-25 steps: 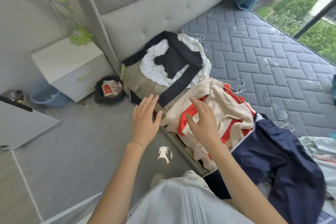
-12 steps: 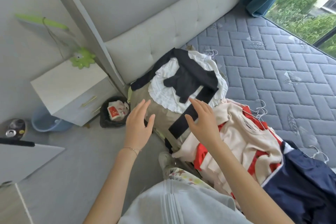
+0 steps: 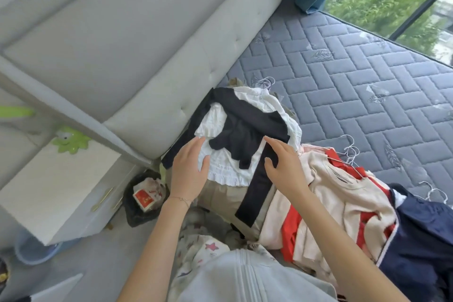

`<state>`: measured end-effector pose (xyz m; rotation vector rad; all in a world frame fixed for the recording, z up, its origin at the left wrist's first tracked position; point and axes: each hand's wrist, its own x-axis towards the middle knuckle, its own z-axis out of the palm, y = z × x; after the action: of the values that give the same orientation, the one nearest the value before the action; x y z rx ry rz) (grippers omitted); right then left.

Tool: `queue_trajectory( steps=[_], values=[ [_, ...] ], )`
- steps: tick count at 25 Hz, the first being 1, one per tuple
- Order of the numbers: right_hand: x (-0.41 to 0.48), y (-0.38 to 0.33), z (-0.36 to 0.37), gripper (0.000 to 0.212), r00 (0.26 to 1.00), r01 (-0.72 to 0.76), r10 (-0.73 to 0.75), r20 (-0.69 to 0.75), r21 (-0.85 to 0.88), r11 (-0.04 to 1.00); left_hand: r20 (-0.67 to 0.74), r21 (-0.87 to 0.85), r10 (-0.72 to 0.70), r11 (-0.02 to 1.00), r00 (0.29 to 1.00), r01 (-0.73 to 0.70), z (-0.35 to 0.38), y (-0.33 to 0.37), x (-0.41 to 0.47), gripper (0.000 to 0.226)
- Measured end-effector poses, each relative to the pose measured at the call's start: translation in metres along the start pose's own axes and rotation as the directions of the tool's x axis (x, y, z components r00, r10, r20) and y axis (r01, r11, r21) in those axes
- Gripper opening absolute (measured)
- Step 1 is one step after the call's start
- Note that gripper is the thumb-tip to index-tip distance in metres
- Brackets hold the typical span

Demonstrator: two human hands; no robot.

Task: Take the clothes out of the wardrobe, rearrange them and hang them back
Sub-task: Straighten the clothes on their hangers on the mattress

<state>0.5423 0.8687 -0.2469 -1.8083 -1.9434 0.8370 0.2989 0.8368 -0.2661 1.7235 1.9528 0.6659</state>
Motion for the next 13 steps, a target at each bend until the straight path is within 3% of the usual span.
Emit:
queue_trajectory(
  steps=[4, 9, 13],
  values=[
    [0.050, -0.006, 0.018, 0.050, 0.979, -0.142, 0.144, -0.143, 0.025, 0.990, 0.139, -0.012, 0.128, 0.992, 0.982, -0.128, 0.005, -0.024, 0.087, 0.047],
    [0.113, -0.002, 0.033, 0.048, 0.892, -0.319, 0.339, -0.300, 0.116, 0.941, 0.245, -0.025, 0.291, 0.956, 0.925, -0.294, 0.020, -0.046, 0.185, 0.047],
    [0.157, 0.018, 0.048, 0.049, 0.853, -0.376, 0.405, -0.330, 0.149, 0.914, 0.315, -0.013, 0.287, 0.955, 0.905, -0.298, 0.058, -0.059, 0.242, 0.048]
  ],
)
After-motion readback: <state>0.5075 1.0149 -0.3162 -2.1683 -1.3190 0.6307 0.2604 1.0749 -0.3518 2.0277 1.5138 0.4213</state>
